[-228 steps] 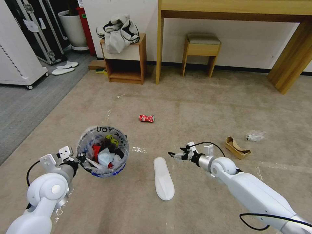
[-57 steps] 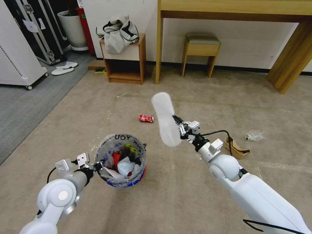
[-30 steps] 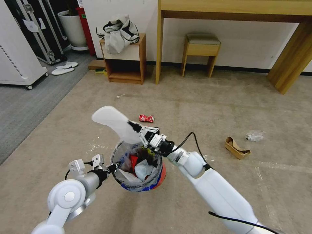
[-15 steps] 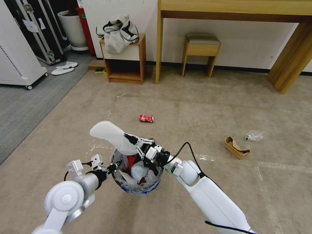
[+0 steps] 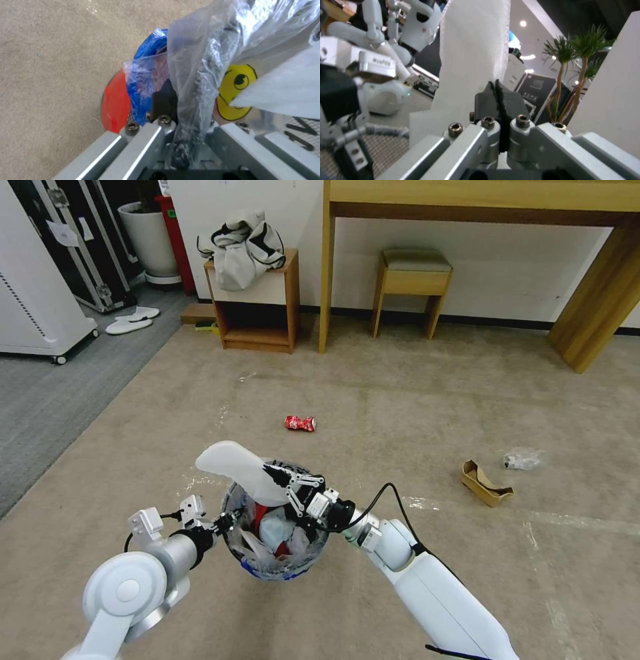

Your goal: Pick up the trash bin and place the garbage on the floor into it.

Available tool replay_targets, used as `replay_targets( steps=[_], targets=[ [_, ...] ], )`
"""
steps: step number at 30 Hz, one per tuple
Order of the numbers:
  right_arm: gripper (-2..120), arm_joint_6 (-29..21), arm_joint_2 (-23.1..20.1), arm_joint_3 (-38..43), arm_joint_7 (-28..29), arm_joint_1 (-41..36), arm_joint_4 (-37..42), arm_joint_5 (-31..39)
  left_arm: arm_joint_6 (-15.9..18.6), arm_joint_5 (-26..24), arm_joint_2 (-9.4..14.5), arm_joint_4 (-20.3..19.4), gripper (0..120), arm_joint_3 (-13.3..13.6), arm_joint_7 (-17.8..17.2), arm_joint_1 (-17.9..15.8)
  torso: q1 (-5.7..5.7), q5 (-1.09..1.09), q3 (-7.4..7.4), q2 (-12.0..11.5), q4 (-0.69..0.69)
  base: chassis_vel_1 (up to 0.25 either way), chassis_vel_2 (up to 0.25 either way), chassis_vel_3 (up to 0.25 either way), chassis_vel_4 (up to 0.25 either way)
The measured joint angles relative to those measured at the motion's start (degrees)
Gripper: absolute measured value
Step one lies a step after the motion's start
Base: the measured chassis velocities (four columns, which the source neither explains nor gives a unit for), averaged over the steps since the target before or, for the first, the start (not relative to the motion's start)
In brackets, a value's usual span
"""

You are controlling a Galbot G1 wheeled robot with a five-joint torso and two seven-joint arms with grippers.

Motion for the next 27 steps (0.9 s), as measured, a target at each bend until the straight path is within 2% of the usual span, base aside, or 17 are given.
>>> replay_targets(
  steps=[27],
  targets=[
    [0,-1.8,-1.1,-1.3,0.6,0.9,2.2,0.0,0.1,1.2,0.0,3.7,0,0.4,1.6,-1.3,0.0,0.0,0.0,0.0,0.01,0.0,0.0,0.0,0.0]
  ],
)
